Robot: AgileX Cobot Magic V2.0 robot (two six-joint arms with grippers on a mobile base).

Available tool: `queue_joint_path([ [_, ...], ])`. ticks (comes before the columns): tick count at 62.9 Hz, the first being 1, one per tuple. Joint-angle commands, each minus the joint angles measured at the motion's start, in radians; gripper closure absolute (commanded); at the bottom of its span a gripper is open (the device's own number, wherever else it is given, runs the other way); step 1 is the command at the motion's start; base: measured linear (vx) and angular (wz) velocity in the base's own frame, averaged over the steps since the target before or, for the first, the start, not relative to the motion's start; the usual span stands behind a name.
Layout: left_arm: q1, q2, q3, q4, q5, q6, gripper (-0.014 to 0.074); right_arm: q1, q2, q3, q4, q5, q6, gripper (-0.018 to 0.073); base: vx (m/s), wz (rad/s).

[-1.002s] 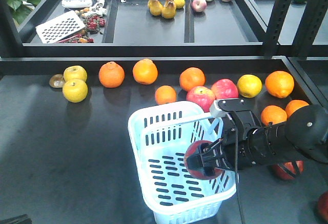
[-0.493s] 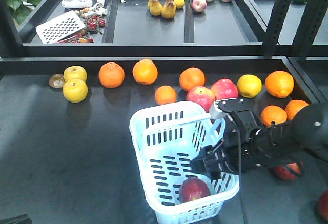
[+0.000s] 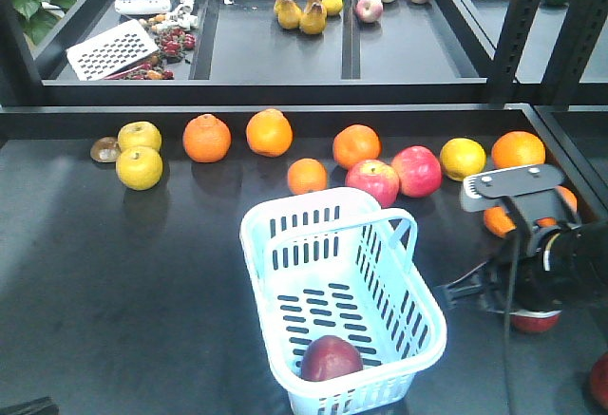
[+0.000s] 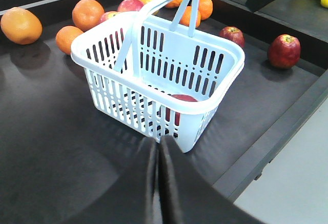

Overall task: Pick three apples into basket with both arms
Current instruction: 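Carry the apple over the basket and open the right gripper, then move the right gripper back and grasp a second red apple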

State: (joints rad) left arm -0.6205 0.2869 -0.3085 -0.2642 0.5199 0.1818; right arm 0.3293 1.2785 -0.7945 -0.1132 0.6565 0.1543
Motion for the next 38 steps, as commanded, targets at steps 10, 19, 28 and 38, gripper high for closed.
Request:
queue_joint_path([
  [10, -0.002, 0.007, -0.028, -0.011, -0.069, -0.005, 0.0603, -0.211, 0.009, -0.054, -0.107, -0.046, 0.062, 0.0501, 0.0, 0.0],
  [19, -0.002, 0.007, -0.028, -0.011, -0.069, -0.005, 0.0603, -0.357, 0.107, -0.13, 0.052, -0.013, -0.135, 0.0368, 0.0, 0.0],
  [28, -0.002, 0.007, -0.028, -0.011, -0.069, -0.005, 0.0603, -0.442, 0.248, -0.256, 0.221, 0.06, -0.304, 0.0129, 0.0, 0.0],
  [38, -0.002, 0.007, -0.028, -0.011, -0.069, -0.005, 0.0603, -0.47, 0.399, -0.387, 0.192, 0.126, -0.302, -0.0097, 0.0, 0.0],
])
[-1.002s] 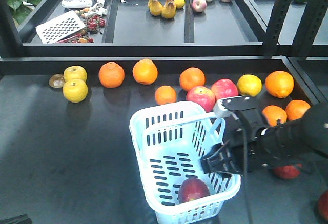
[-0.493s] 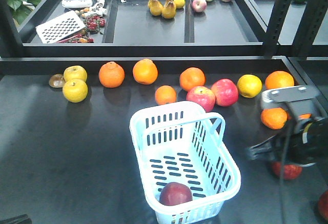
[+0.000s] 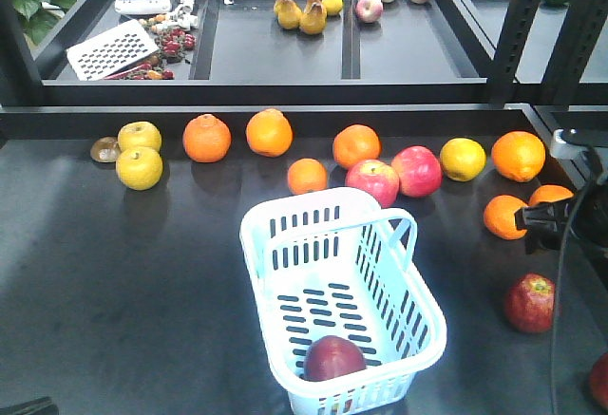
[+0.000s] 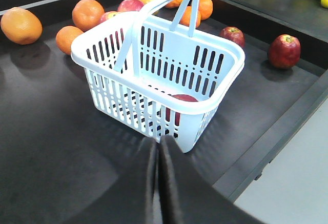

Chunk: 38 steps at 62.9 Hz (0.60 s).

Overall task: Pick three apples into basket with both arms
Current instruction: 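Move the right gripper back and grasp a second red apple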

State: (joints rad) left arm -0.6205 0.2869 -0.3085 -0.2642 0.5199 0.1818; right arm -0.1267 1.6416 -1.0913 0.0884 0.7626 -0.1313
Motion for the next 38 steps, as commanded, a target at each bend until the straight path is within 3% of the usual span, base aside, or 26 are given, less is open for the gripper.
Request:
queue_joint_path([
  [1, -0.002, 0.007, -0.028, -0.011, -0.069, -0.005, 0.0603, -0.014, 0.048, -0.1, -0.014, 0.022, -0.015, -0.0107, 0.0, 0.0],
  [7, -0.002, 0.007, -0.028, -0.011, -0.069, -0.005, 0.0603, -0.013, 0.114, -0.151, -0.043, 0.035, 0.006, -0.0133, 0.0, 0.0],
  [38, -0.002, 0.007, -0.028, -0.011, -0.069, -0.005, 0.0603, -0.013, 0.338, -0.234, -0.122, 0.035, 0.06, -0.0088, 0.0, 0.0],
])
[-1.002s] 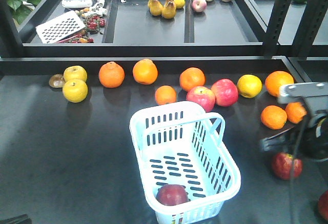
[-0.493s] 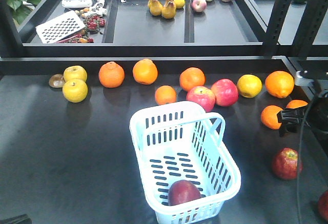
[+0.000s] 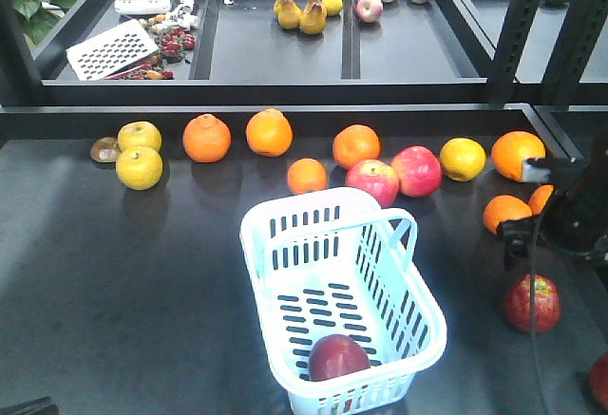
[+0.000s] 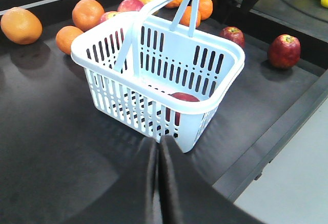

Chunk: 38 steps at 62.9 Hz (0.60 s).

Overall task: Pick three apples into basket with both arms
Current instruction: 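Move the right gripper back and grasp a second red apple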

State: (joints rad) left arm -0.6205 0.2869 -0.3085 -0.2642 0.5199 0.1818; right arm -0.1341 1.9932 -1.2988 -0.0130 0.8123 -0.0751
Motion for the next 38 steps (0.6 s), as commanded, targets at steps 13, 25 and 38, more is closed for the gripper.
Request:
queue_joint_path([
  [13, -0.002, 0.007, -0.028, -0.011, -0.069, -0.005, 0.0603, -0.005, 0.066, -0.027, -0.039, -0.043, 0.014, -0.0078, 0.0, 0.0],
  [25, -0.002, 0.007, -0.028, -0.011, -0.069, -0.005, 0.0603, -0.005, 0.091, -0.027, -0.038, -0.07, -0.006, -0.0039, 0.0, 0.0],
  [38, -0.002, 0.007, -0.028, -0.011, -0.069, -0.005, 0.0603, -0.005, 0.086, -0.027, -0.031, -0.038, -0.007, 0.0188, 0.0, 0.0],
])
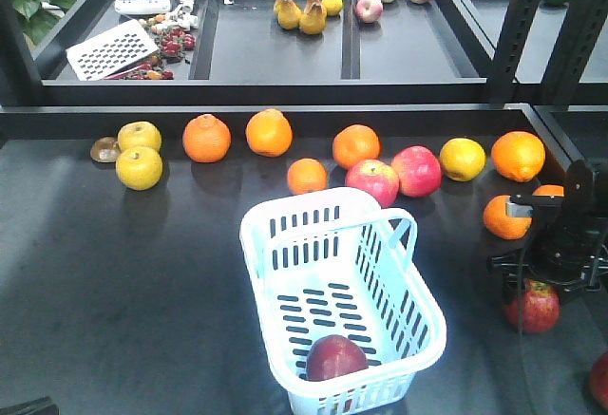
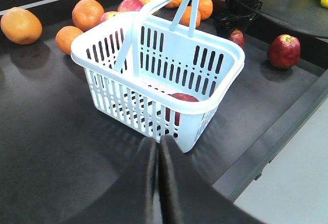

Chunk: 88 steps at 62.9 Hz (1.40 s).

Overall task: Pick three apples into basket with both arms
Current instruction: 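Move the right gripper back and grasp a second red apple, then lower the second apple into the basket and release it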

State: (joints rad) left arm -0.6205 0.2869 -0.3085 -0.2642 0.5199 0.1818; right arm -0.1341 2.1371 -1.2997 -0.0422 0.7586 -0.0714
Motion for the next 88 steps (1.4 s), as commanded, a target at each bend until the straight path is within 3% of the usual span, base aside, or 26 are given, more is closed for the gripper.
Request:
queue_joint_path([
  [1, -0.002, 0.007, -0.028, -0.011, -0.069, -0.005, 0.0603, -0.005, -0.059, -0.026, 0.001, 0.02, -0.012, 0.0212, 0.0, 0.0],
  [16, -0.002, 0.007, -0.028, -0.011, -0.069, -0.005, 0.0603, -0.005, -0.204, -0.026, 0.062, 0.106, -0.09, 0.0576, 0.0, 0.0],
  [26, -0.002, 0.007, -0.028, -0.011, -0.069, -0.005, 0.0603, -0.004, -0.372, 0.011, 0.104, 0.148, -0.116, 0.0568, 0.0, 0.0],
  [32, -0.002, 0.007, -0.028, -0.011, -0.069, -0.005, 0.0603, -0.003, -0.483, 0.068, 0.182, 0.156, -0.175, 0.0567, 0.0, 0.0],
  [47, -0.002, 0.007, -0.028, -0.011, -0.069, -0.005, 0.0603, -0.003, -0.735, 0.294, 0.45, 0.149, -0.347, 0.0564, 0.0, 0.0],
  [63, -0.002, 0.007, -0.028, -0.011, -0.069, -0.005, 0.0603, 0.002, -0.9, 0.449, 0.813, 0.179, -0.608, 0.0564, 0.0, 0.0],
  [70, -0.002, 0.007, -0.028, -0.011, -0.07, -0.005, 0.0603, 0.084, -0.895, 0.489, 0.938, 0.154, -0.693, 0.0564, 0.0, 0.0],
  [73, -0.002, 0.007, -0.028, -0.011, -0.07, -0.005, 0.0603, 0.164, -0.883, 0.502, 0.964, 0.114, -0.713, 0.0564, 0.0, 0.0],
  [81, -0.002, 0.007, -0.028, -0.011, -0.07, -0.005, 0.0604, 0.36, -0.824, 0.506, 0.979, -0.076, -0.696, 0.0559, 0.0, 0.0],
  [88, -0.002, 0.007, -0.028, -0.011, -0.07, -0.005, 0.0604, 0.427, -0.768, 0.506, 0.979, -0.178, -0.696, 0.0528, 0.0, 0.0],
])
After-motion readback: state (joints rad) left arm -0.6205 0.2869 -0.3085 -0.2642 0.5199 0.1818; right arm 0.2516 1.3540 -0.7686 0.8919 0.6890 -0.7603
